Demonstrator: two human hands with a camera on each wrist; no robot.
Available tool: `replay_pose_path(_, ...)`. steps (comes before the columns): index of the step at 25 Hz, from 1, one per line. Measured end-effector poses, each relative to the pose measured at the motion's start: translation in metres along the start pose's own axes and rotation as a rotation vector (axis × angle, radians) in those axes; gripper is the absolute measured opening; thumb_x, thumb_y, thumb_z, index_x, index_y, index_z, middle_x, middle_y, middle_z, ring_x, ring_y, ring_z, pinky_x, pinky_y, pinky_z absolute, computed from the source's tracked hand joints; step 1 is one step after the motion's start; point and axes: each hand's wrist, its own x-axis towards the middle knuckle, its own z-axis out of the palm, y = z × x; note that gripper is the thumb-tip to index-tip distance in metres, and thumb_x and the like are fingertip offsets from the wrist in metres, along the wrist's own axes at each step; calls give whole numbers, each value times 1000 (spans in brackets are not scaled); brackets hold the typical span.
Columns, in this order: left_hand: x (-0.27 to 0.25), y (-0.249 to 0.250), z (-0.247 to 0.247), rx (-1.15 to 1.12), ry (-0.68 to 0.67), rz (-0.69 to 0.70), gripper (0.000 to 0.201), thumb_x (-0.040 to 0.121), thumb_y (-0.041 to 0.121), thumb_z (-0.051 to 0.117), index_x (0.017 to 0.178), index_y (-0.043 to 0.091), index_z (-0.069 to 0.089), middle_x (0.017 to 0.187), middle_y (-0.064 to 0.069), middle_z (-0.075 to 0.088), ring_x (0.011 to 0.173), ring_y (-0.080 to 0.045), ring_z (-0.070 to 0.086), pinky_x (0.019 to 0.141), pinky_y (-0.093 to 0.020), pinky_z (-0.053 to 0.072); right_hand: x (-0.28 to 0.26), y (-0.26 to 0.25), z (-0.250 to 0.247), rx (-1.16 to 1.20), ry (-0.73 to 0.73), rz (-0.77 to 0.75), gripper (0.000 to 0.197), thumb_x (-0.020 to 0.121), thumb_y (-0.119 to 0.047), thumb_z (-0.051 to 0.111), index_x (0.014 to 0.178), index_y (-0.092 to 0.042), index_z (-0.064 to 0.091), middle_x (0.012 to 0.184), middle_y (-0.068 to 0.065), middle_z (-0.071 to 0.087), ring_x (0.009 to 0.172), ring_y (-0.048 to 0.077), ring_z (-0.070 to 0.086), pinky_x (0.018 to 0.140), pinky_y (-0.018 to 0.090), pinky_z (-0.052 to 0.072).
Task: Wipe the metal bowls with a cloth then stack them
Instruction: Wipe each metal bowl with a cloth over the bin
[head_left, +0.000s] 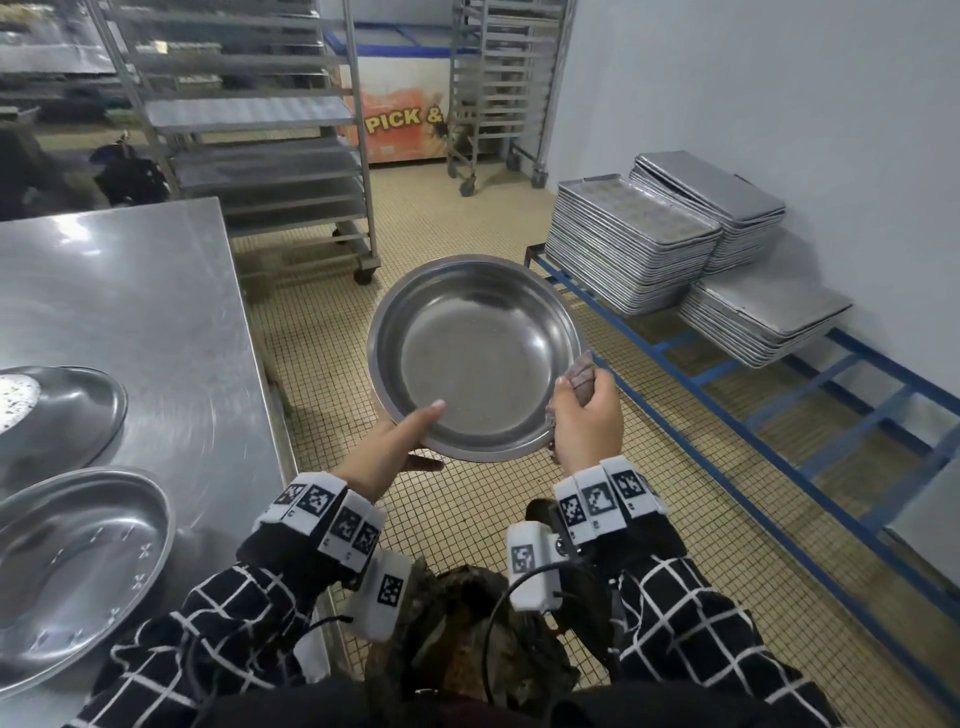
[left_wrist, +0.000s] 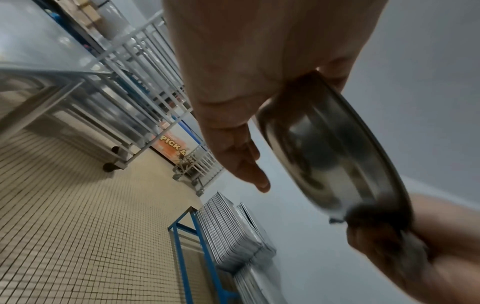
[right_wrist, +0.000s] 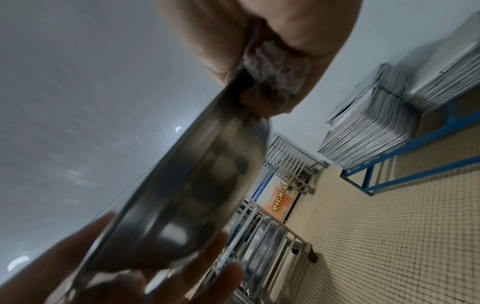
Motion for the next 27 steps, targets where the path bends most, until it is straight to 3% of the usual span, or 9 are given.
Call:
replay_pose_path(2, -2, 1, -13, -129, 14, 45, 47, 90, 46, 50, 125, 15, 48, 108, -12, 66, 89, -26, 68, 74, -37, 59, 9, 0, -12, -37, -73, -19, 10, 94, -18, 54, 103, -16, 56, 92, -2, 62, 78, 8, 62, 56, 13, 44)
replay_pose_path(5, -7, 10, -30, -245, -34, 121, 37, 94, 43, 41, 110, 19, 64, 91, -6, 70, 77, -21, 68, 67, -35, 58, 20, -2, -23, -176, -256, -74, 8, 93, -21, 56, 99, -16, 59, 92, 7, 65, 78, 21, 65, 60, 24, 53)
replay_pose_path(7, -10, 14, -35, -270, -10, 126, 37, 97, 36, 36, 100, 18, 69, 82, -3, 72, 74, -20, 68, 68, -34, 56, 22, -3, -22, -219, -355, -83, 11, 94, -23, 55, 102, -17, 60, 94, 8, 66, 78, 21, 65, 62, 24, 54)
replay_pose_path(11, -14, 12, -29, -232, 193, 96, 36, 97, 39, 41, 91, 19, 71, 77, -2, 73, 78, -21, 68, 84, -43, 49, 13, 0, -15, -135, -313, -77, 15, 97, -27, 50, 107, -18, 57, 94, 1, 64, 82, 15, 63, 65, 21, 51)
replay_pose_path(14, -12, 9, -12, -205, 331, 116, 36, 99, 41, 36, 93, 21, 65, 88, -6, 71, 92, -26, 65, 91, -45, 50, -2, 7, -4, -43, -236, -24, 18, 98, -30, 47, 110, -18, 52, 91, -2, 62, 78, 10, 63, 59, 16, 48)
replay_pose_path(17, -9, 3, 4, -113, 263, 85, 40, 99, 47, 33, 113, 18, 56, 103, -9, 68, 95, -20, 67, 86, -34, 54, -12, 15, 8, 31, -117, 37, 17, 97, -29, 49, 105, -14, 50, 89, -1, 61, 75, 10, 60, 56, 16, 44)
replay_pose_path(20, -10, 0, 7, -7, 134, 66, 34, 94, 43, 44, 119, 19, 48, 106, -3, 66, 91, -12, 66, 77, -24, 53, -8, 15, 5, 42, -73, 27, 12, 96, -23, 52, 103, -13, 50, 89, -1, 60, 76, 12, 60, 58, 18, 45)
replay_pose_path(24, -8, 5, -22, -230, 91, 186, 55, 80, 45, 58, 126, 15, 49, 106, -5, 66, 89, -18, 67, 72, -34, 58, 11, 7, -19, -81, -252, -52, 9, 95, -24, 52, 102, -18, 55, 85, 1, 63, 72, 15, 63, 55, 20, 51)
replay_pose_path(27, -12, 16, -38, -216, 51, 160, 35, 88, 40, 52, 109, 15, 64, 87, -2, 71, 79, -17, 67, 69, -32, 55, 22, 3, -32, -184, -428, -125, 11, 95, -25, 53, 100, -17, 59, 87, 6, 65, 71, 19, 64, 62, 29, 55)
